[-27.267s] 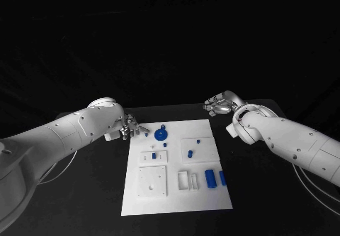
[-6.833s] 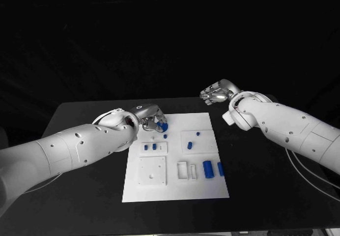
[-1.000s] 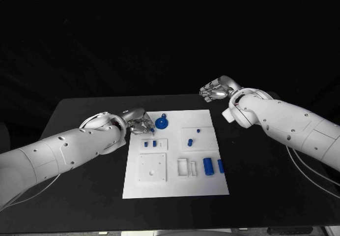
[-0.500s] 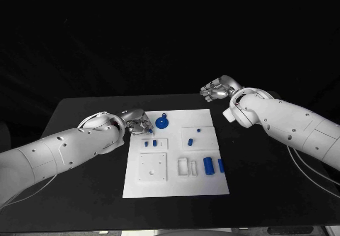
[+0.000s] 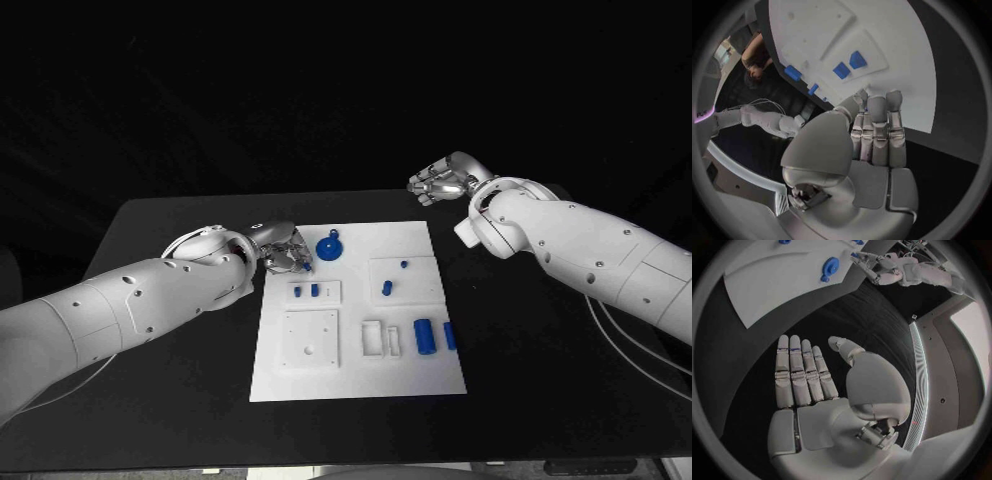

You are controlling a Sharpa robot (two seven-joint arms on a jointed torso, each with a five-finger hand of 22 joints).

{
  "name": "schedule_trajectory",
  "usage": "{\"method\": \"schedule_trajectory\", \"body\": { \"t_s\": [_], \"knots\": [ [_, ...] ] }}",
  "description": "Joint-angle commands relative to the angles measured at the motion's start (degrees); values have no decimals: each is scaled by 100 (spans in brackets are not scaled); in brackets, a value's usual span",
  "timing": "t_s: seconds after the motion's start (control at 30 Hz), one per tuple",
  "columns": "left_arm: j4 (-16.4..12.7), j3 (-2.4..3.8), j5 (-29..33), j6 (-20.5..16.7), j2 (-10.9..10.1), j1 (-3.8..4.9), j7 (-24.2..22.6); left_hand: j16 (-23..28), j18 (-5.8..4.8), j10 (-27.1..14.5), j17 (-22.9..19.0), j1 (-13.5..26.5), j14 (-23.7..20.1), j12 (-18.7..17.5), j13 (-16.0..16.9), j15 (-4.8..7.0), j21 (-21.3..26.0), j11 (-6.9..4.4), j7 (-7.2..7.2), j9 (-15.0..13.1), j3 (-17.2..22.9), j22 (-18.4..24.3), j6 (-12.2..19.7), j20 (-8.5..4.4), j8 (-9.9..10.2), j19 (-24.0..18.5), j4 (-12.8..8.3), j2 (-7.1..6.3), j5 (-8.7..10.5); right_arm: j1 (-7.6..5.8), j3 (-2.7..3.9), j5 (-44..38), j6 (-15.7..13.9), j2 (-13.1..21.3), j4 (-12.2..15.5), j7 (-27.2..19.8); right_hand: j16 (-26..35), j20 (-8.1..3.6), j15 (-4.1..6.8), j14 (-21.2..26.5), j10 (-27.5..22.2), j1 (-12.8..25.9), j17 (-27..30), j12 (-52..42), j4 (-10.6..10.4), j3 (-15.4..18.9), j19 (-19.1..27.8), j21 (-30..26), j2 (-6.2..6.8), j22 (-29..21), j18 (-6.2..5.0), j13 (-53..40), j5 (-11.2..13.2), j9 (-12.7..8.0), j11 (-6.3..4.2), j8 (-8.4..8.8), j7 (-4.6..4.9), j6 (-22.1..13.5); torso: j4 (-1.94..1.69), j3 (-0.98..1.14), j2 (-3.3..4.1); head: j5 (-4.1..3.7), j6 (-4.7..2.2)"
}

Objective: Assemble the parts on the task board

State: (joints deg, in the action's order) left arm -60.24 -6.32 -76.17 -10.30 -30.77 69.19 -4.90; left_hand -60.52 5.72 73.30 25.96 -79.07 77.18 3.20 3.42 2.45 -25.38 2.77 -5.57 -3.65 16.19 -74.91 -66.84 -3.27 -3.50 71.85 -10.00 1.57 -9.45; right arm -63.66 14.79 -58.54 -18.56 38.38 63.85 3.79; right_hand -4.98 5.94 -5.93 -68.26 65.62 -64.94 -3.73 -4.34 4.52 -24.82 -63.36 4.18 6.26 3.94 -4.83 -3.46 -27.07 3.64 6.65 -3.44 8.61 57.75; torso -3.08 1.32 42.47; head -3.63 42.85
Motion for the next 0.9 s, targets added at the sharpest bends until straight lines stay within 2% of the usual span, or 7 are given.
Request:
{"method": "schedule_trajectory", "body": {
  "t_s": [0.03,0.3,0.43,0.6,0.9],
  "knots": [
    [21,2,-137,116,15,6,42,35,45,13,10,-30,43,13,-3,-2,-21,-19,-15,-6,-40,-117,-49,-19,-13,-28,-2,14,34,-1,4,5,25,11,11,-20,31,-9,-3,30,-36,24,9,29,7,-15,34,-19,22,-9,-52,9,-27,0,11,-13,3,-14,6,2,0,8,2],
    [54,1,-176,152,47,6,42,24,42,16,18,-43,33,13,-3,-2,-26,-20,-15,-5,-46,-118,-51,-20,-11,-37,-2,16,32,-1,4,5,21,17,15,-20,31,-9,-3,30,-36,24,9,29,7,-15,34,-19,22,-9,-52,9,-27,0,11,-13,3,-14,7,-2,4,9,9],
    [68,1,-185,183,64,5,43,24,42,16,18,-43,33,13,-3,-2,-26,-20,-15,-5,-46,-118,-51,-20,-11,-37,-2,16,32,-1,4,5,21,14,14,-21,31,-9,-3,30,-36,24,9,29,7,-15,34,-19,22,-9,-52,9,-27,0,11,-13,3,-14,8,0,2,37,14],
    [80,0,-191,206,75,5,45,22,43,11,19,-50,28,12,-3,-4,-31,-18,-16,-4,-45,-119,-47,-19,-10,-41,-6,17,30,-1,4,5,21,17,17,-22,31,-9,-3,30,-36,24,9,29,7,-15,34,-19,22,-9,-52,9,-27,0,11,-13,3,-14,-2,-1,1,28,26],
    [69,0,-193,238,87,5,37,20,44,12,19,-48,27,13,-3,-4,-36,-17,-17,-5,-46,-118,-47,-19,-11,-44,-2,22,30,-1,4,5,20,14,16,-23,30,-10,-3,29,-35,28,8,29,18,-19,32,-18,19,-9,-53,9,-27,1,12,-14,2,-10,4,-1,3,16,25]
  ]
}}
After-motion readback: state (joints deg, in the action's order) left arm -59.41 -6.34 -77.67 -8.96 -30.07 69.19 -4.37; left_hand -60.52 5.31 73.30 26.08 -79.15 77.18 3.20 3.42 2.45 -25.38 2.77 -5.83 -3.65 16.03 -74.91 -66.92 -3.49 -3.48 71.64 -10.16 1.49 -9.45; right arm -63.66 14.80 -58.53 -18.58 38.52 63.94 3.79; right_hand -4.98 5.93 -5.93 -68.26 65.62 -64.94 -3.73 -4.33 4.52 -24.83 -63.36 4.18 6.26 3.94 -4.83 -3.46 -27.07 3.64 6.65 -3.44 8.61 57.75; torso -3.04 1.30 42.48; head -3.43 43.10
